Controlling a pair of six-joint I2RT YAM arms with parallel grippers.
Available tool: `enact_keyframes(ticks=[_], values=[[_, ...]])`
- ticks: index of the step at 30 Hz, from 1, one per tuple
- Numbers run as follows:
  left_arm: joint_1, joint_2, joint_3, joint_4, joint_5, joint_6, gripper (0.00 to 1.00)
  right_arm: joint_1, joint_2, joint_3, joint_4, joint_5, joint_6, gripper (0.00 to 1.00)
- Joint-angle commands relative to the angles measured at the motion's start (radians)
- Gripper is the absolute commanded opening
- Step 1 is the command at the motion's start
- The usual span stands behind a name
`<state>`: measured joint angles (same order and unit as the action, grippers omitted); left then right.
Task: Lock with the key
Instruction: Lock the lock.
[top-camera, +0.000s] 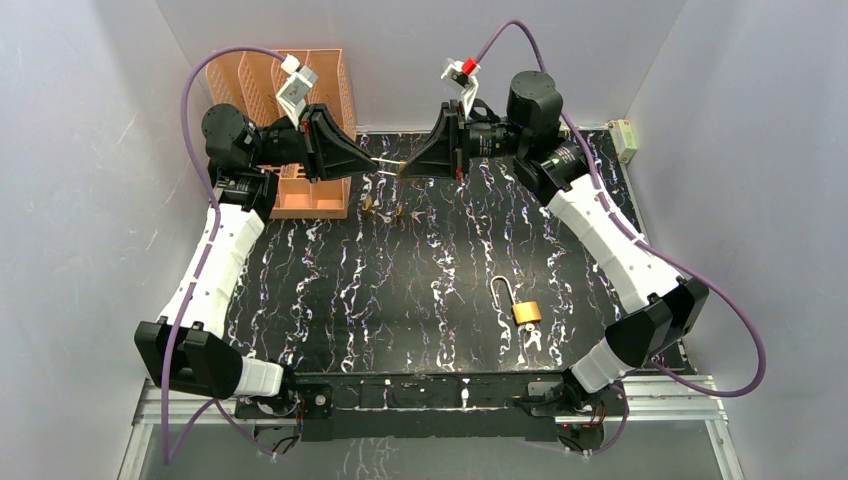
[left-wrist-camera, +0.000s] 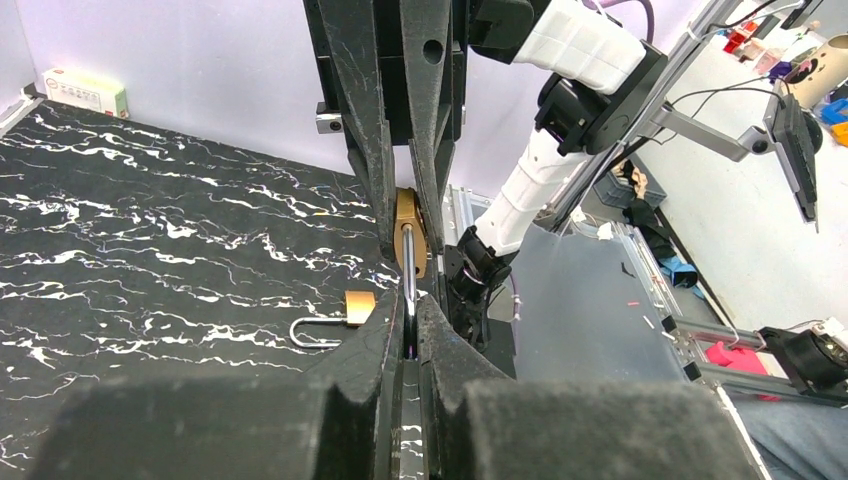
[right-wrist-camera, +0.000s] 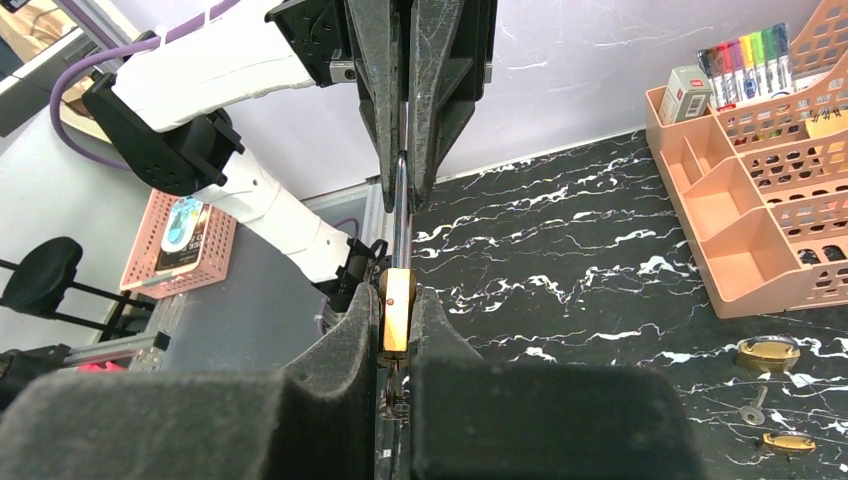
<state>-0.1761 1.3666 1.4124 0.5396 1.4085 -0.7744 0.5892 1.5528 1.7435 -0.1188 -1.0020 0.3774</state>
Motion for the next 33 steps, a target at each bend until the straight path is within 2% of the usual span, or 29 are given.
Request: enact_keyframes(ticks=[1, 7, 19, 24, 26, 29, 33], values=[[-0.034, -0.033, 0.002, 0.019, 0.043, -0.043, 0.00, 0.005, -0.022, 0.011, 0.134, 0.063, -0.029, 0.00], [-0.049, -0.028, -0.001, 0.023, 0.031, -0.052, 0.00, 0.017, -0.019, 0.011, 0.163, 0.066, -0.032, 0.00], [-0.190, 0.012, 0.004, 0.042, -0.049, -0.060, 0.00, 0.069, 0.022, 0.027, 0.242, 0.093, -0.022, 0.00], [-0.207, 0.003, -0.014, 0.043, -0.059, -0.052, 0.00, 0.071, 0.017, 0.027, 0.254, 0.096, -0.018, 0.00], [-0.206, -0.004, 0.012, -0.042, -0.058, 0.014, 0.00, 0.069, 0.006, 0.032, 0.213, 0.097, -0.049, 0.00], [-0.204, -0.006, 0.096, -0.302, -0.077, 0.189, 0.00, 0.038, -0.015, 0.054, 0.103, 0.070, -0.124, 0.00], [-0.194, -0.007, 0.158, -0.400, -0.091, 0.257, 0.00, -0.057, -0.027, 0.081, 0.015, -0.097, -0.124, 0.00]])
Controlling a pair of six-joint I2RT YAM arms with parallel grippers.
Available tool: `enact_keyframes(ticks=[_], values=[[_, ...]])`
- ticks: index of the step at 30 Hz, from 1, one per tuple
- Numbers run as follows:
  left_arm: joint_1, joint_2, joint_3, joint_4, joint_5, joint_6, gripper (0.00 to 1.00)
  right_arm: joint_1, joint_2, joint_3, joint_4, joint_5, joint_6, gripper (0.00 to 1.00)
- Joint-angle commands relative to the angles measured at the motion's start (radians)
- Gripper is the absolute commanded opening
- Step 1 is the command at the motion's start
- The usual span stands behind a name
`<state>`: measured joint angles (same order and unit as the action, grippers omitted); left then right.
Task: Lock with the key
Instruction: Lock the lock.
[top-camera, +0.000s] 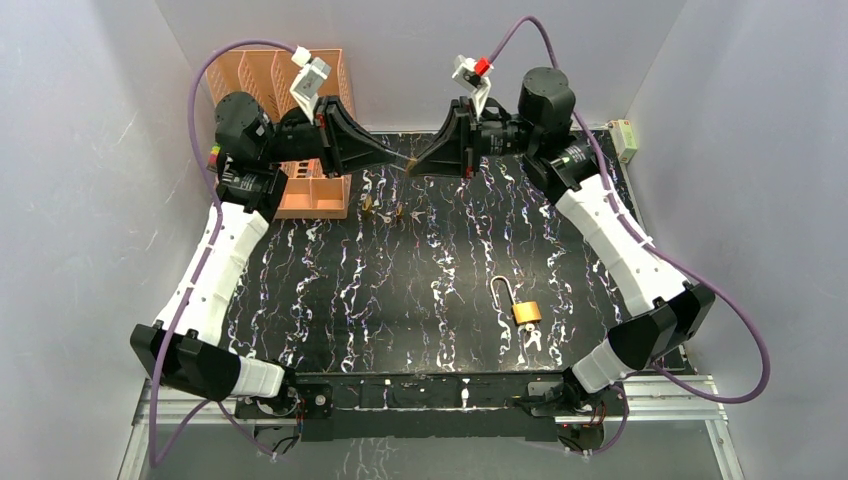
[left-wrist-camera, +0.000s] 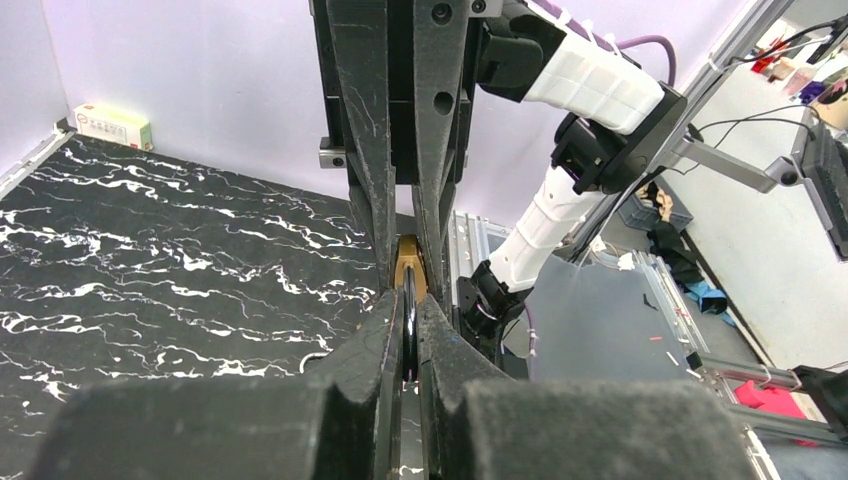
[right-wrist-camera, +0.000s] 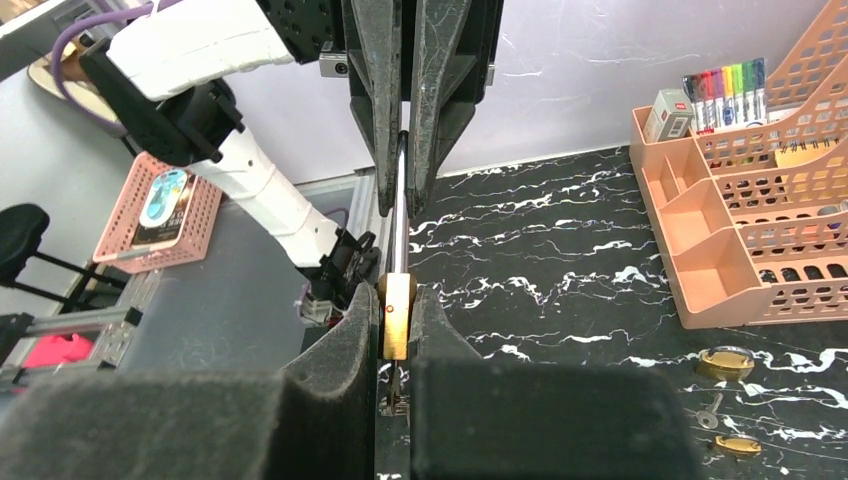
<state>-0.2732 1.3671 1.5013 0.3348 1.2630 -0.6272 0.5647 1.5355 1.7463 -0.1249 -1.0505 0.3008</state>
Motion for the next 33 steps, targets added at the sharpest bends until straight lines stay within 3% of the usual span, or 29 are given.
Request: enact_keyframes(ticks=[1, 8, 16, 25, 33], values=[[-0.094, -0.011, 0.071, -0.197, 0.054, 0.110, 0.00, -0.053, -0.004, 0.095, -0.001, -0.097, -0.044, 0.00], [-0.091, -0.050, 0.023, -0.136, 0.035, 0.060, 0.00, -0.100, 0.060, 0.213, -0.163, -0.267, -0.076, 0.00], [-0.090, -0.108, -0.068, 0.001, 0.010, -0.042, 0.00, -0.113, 0.120, 0.291, -0.202, -0.384, -0.057, 0.00], [-0.090, -0.132, -0.108, 0.030, 0.043, -0.088, 0.00, -0.140, 0.128, 0.314, -0.214, -0.393, -0.057, 0.00], [-0.090, -0.131, -0.099, 0.057, 0.060, -0.142, 0.00, -0.156, 0.136, 0.335, -0.340, -0.351, -0.156, 0.00]])
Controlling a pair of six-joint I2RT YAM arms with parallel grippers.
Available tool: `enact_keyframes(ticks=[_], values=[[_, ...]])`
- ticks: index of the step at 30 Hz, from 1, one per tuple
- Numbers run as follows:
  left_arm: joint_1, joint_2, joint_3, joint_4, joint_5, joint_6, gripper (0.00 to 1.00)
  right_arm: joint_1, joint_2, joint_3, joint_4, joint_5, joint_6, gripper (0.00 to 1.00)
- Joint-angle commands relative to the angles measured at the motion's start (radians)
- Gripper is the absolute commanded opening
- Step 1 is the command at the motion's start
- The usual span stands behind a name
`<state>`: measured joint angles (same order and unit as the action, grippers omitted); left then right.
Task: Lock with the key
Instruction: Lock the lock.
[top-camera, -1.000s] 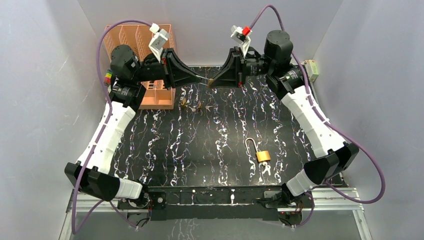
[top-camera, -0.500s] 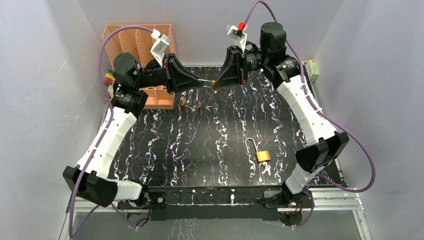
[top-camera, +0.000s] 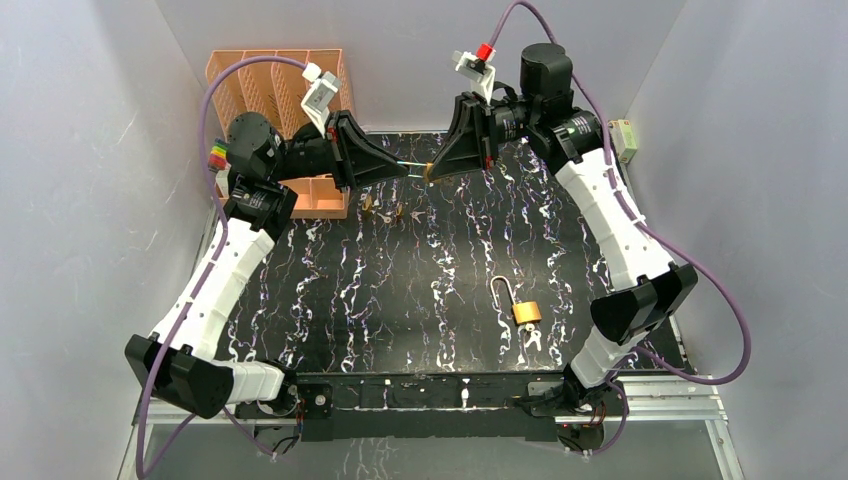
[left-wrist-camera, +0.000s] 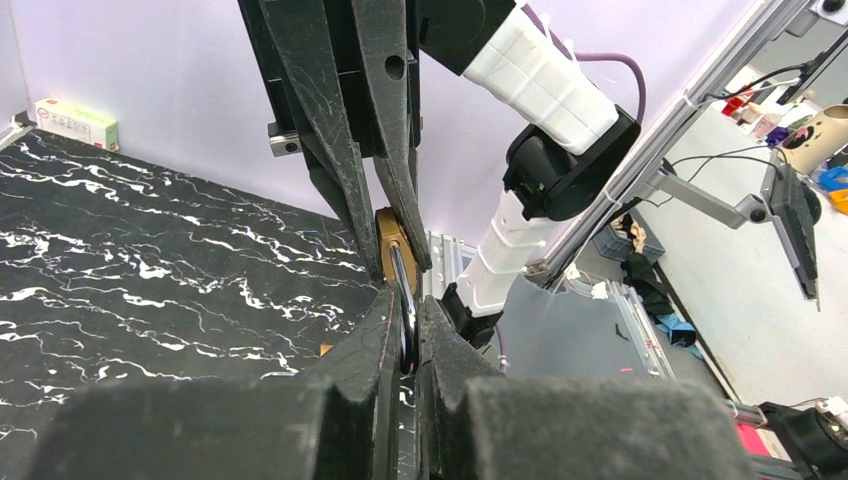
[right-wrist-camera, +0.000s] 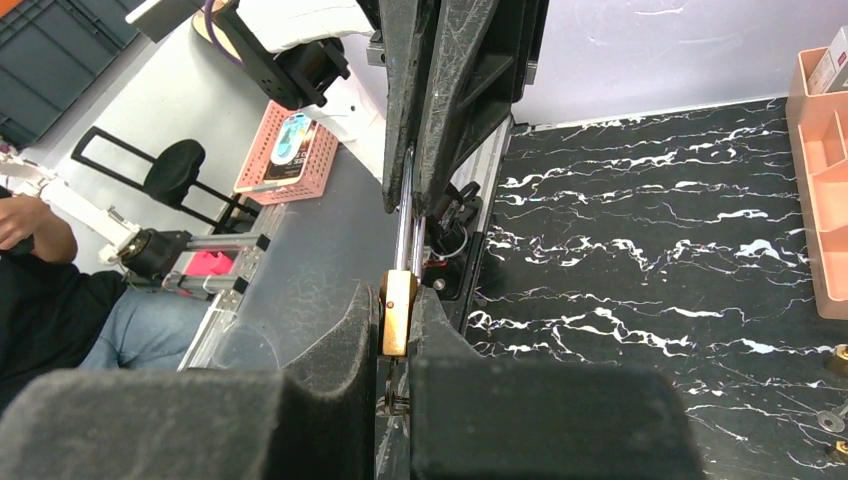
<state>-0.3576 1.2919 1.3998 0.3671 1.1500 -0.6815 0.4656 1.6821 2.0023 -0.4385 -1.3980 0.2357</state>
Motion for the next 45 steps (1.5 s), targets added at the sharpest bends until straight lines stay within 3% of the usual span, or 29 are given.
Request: enact_keyframes(ticks=[1, 7, 18, 35, 45], values=[[-0.006, -0.055, -0.003, 0.048, 0.177, -0.109, 0.00, -0.056, -0.009, 0.090, -0.058, 0.012, -0.119, 0.00], [-0.006, -0.047, -0.031, 0.170, 0.184, -0.235, 0.00, -0.056, -0.009, 0.109, -0.147, 0.100, -0.210, 0.00], [-0.020, -0.037, -0.047, 0.200, 0.145, -0.258, 0.00, -0.045, -0.007, 0.108, -0.147, 0.134, -0.221, 0.00], [-0.083, -0.033, -0.111, 0.193, 0.044, -0.181, 0.00, 0.075, 0.021, 0.080, 0.062, 0.215, -0.105, 0.00], [-0.197, 0.001, -0.082, 0.227, -0.003, -0.216, 0.00, 0.091, 0.011, 0.040, 0.190, 0.278, -0.074, 0.00]])
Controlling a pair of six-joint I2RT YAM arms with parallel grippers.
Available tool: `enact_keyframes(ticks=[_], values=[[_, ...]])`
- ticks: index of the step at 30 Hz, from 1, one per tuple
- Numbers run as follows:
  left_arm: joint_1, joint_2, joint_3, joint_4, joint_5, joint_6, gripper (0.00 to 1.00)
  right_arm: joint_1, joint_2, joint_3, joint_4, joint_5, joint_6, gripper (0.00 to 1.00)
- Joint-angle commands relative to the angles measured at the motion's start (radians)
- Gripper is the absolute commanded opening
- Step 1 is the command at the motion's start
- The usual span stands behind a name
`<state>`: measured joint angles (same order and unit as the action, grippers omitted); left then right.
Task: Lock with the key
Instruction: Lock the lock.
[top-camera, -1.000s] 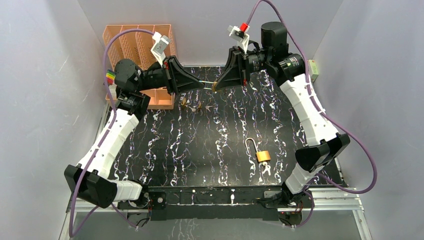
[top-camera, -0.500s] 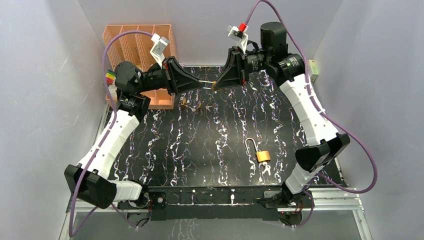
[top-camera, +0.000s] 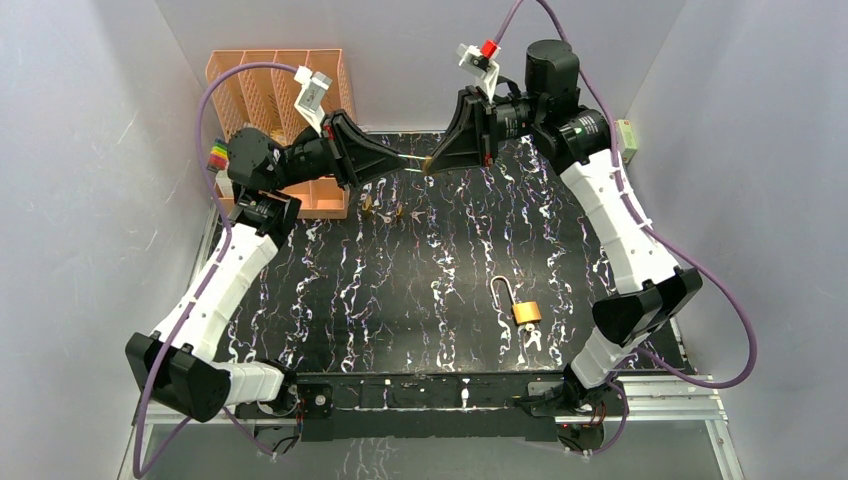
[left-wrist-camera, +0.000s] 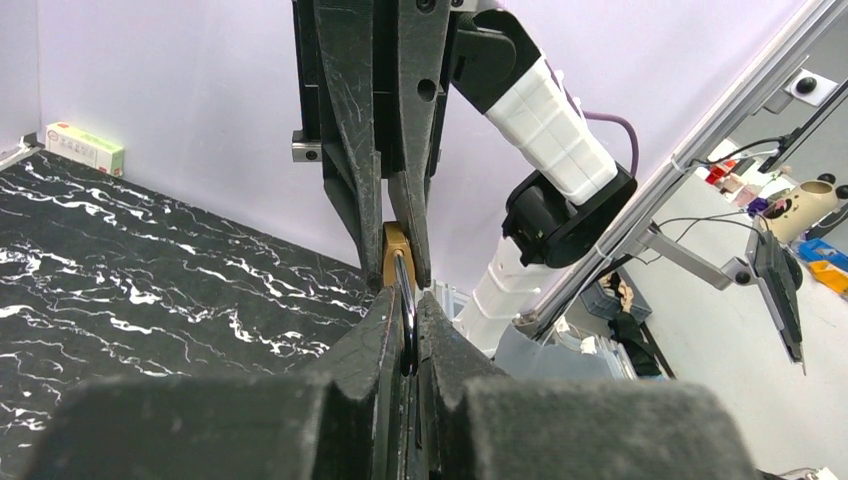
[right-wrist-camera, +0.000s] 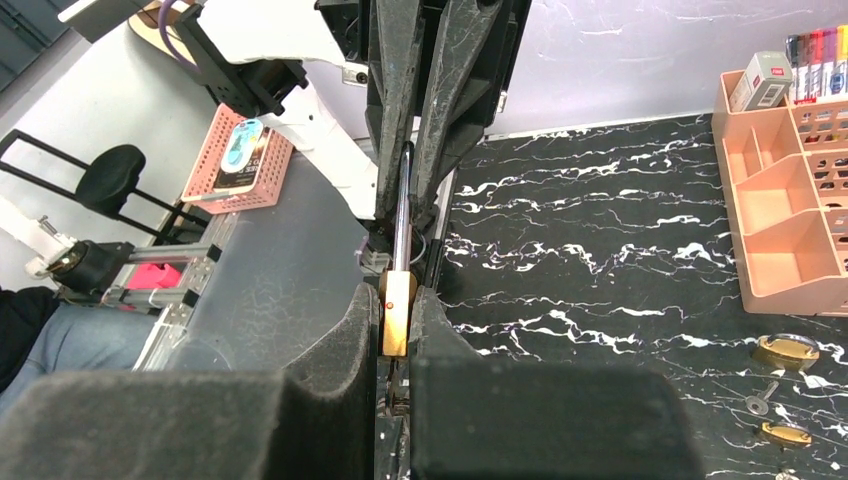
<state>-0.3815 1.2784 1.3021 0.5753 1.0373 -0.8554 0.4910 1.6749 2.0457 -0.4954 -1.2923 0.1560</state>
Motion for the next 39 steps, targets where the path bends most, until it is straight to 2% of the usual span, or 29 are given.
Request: enact_keyframes(ticks=[1, 9, 14, 16, 18, 22, 23, 24, 26, 27, 29, 31, 32, 33, 39], values=[[-0.188, 0.018, 0.017, 0.021, 0.101, -0.037, 0.00, 0.069, 0.021, -0.003, 0.264, 0.174, 0.016, 0.00], [-0.321, 0.071, 0.014, 0.023, 0.032, -0.007, 0.00, 0.109, 0.050, 0.009, 0.361, 0.200, 0.060, 0.00], [-0.352, 0.071, 0.007, 0.020, 0.015, 0.001, 0.00, 0.105, 0.048, 0.021, 0.374, 0.193, 0.071, 0.00], [-0.352, 0.052, 0.023, -0.070, 0.012, 0.077, 0.00, 0.085, 0.038, 0.028, 0.352, 0.167, 0.072, 0.00], [-0.351, 0.028, 0.064, -0.237, -0.022, 0.197, 0.00, 0.049, 0.016, 0.020, 0.323, 0.130, 0.073, 0.00], [-0.329, -0.009, 0.140, -0.464, -0.066, 0.351, 0.01, -0.027, -0.070, -0.060, 0.270, 0.070, 0.063, 0.00], [-0.321, -0.016, 0.151, -0.508, -0.072, 0.376, 0.06, -0.034, -0.096, -0.088, 0.254, 0.065, 0.055, 0.00], [-0.313, -0.022, 0.158, -0.540, -0.074, 0.395, 0.15, -0.037, -0.115, -0.113, 0.241, 0.060, 0.049, 0.00], [-0.298, -0.033, 0.166, -0.567, -0.068, 0.418, 0.42, -0.036, -0.142, -0.159, 0.227, 0.042, 0.054, 0.00], [-0.292, -0.036, 0.168, -0.569, -0.062, 0.423, 0.51, -0.036, -0.155, -0.180, 0.219, 0.037, 0.052, 0.00], [-0.281, -0.040, 0.169, -0.592, -0.042, 0.431, 0.62, -0.036, -0.176, -0.206, 0.194, 0.036, 0.030, 0.00], [-0.269, -0.045, 0.170, -0.595, -0.020, 0.429, 0.92, -0.037, -0.185, -0.206, 0.163, 0.035, 0.011, 0.00], [-0.261, -0.049, 0.171, -0.591, -0.004, 0.423, 0.97, -0.037, -0.185, -0.202, 0.150, 0.032, 0.003, 0.00], [-0.252, -0.055, 0.171, -0.587, 0.012, 0.418, 0.98, -0.037, -0.185, -0.196, 0.133, 0.030, -0.004, 0.00], [-0.138, -0.107, 0.177, -0.633, 0.084, 0.429, 0.98, -0.041, -0.166, -0.126, -0.011, 0.016, -0.091, 0.00]])
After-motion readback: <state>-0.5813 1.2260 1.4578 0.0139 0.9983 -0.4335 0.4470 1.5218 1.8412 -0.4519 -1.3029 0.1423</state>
